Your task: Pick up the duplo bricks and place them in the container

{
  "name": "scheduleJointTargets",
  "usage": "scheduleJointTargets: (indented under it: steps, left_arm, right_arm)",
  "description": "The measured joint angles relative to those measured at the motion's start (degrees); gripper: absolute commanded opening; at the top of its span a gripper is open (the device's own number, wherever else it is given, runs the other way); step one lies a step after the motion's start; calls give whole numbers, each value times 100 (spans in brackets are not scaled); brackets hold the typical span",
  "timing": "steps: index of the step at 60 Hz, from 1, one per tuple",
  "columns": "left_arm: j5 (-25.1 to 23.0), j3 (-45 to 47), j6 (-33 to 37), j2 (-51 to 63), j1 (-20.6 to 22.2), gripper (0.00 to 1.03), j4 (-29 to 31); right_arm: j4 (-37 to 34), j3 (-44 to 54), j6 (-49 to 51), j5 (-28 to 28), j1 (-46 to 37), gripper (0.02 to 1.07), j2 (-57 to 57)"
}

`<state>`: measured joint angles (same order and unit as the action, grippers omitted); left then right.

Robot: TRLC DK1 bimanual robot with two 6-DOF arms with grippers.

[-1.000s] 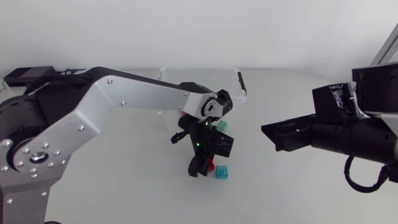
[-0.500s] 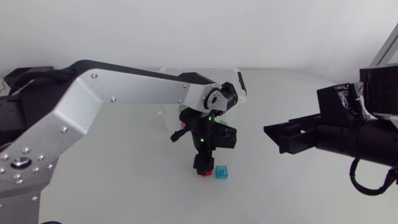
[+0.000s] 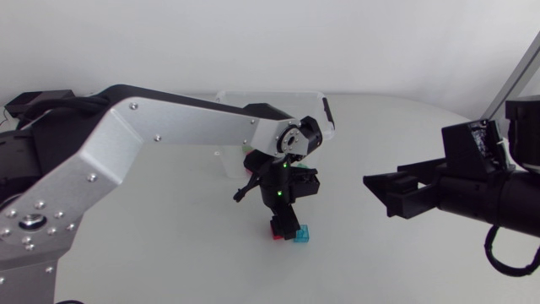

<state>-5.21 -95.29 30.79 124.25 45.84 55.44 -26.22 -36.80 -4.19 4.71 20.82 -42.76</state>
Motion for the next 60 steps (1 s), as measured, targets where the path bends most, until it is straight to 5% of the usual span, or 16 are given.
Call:
scheduleJointTargets:
  steps: [14, 16, 24, 34, 48, 60]
  left_arm:
    - [57, 227, -44, 70, 114, 43, -98]
    - [90, 232, -52, 76, 122, 27, -111]
    - [125, 240, -79, 105, 122, 3, -199]
    - [127, 553, -79, -192, 120, 3, -240]
    - [118, 667, -81, -2013, -28, 3, -173]
    - [-68, 592, -356, -2634, -752, 3, -1386]
  right_arm:
    - [-216, 55, 0, 2, 0, 97, 195]
    - [-216, 55, 0, 0, 0, 97, 199]
    - [-232, 55, 0, 2, 0, 97, 199]
    - [-232, 55, 70, 234, -7, 97, 101]
    - [-81, 85, 649, 557, 50, 102, -667]
    - [-79, -31, 1373, 717, 181, 102, -1864]
